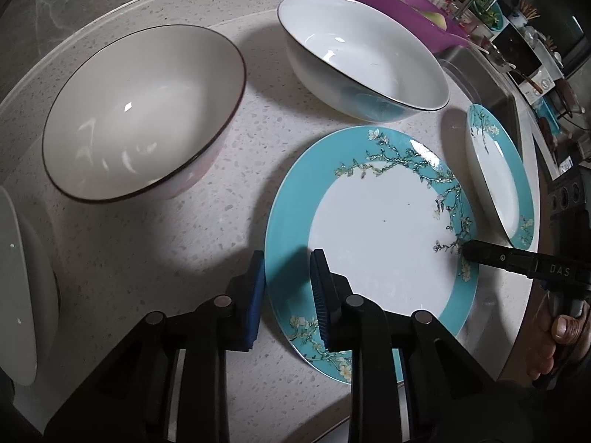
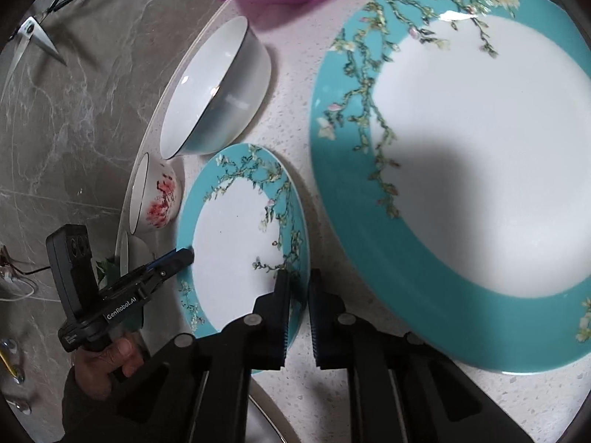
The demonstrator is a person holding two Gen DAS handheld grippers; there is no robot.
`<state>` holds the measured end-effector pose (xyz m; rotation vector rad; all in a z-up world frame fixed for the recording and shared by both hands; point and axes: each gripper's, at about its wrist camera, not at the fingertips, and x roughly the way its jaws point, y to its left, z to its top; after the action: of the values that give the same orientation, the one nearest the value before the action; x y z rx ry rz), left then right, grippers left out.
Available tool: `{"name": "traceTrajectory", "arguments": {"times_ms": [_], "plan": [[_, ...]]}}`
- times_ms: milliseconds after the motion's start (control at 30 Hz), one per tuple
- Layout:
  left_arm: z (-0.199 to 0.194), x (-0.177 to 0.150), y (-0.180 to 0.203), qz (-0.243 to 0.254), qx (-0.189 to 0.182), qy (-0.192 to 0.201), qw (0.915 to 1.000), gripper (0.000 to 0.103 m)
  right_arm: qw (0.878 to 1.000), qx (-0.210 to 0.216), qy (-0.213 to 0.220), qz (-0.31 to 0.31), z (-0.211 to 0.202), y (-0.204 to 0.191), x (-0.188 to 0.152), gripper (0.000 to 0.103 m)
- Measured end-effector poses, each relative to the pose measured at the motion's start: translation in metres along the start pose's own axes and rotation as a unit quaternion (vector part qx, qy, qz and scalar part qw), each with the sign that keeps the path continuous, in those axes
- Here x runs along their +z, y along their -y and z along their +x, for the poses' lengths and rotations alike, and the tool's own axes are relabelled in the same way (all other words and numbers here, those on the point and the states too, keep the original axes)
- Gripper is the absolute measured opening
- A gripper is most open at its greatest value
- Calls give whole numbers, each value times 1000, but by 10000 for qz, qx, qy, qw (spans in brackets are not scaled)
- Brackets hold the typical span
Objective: Organize plates and bowls
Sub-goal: 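Grasp the rim of the large teal floral plate with both tools, then lift the teal floral plate and carry it over the grey-rimmed plate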
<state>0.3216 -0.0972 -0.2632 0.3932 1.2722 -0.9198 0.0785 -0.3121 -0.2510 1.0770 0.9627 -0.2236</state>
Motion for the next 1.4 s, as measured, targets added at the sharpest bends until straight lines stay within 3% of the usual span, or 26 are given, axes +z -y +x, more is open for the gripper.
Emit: {"name": "traceTrajectory", "arguments": {"times_ms": [567,867,1067,1400], "plan": [[-20,-1,-8,-165,-3,39,9999,20,9999,128,67,-65,-4,-11,1,12],[-49,-10,-3,-200,19,139,9997,20,9997,212,44,-109,-10,-16,0,12],[-85,-37,-1,-283,58,318,9991,20,9989,302,-5,-371,-24,-36,-12,12],[-140,-114,5,-587,86,539,9968,20,9952,310,-232,-895,-44,-65,-51,12]]}}
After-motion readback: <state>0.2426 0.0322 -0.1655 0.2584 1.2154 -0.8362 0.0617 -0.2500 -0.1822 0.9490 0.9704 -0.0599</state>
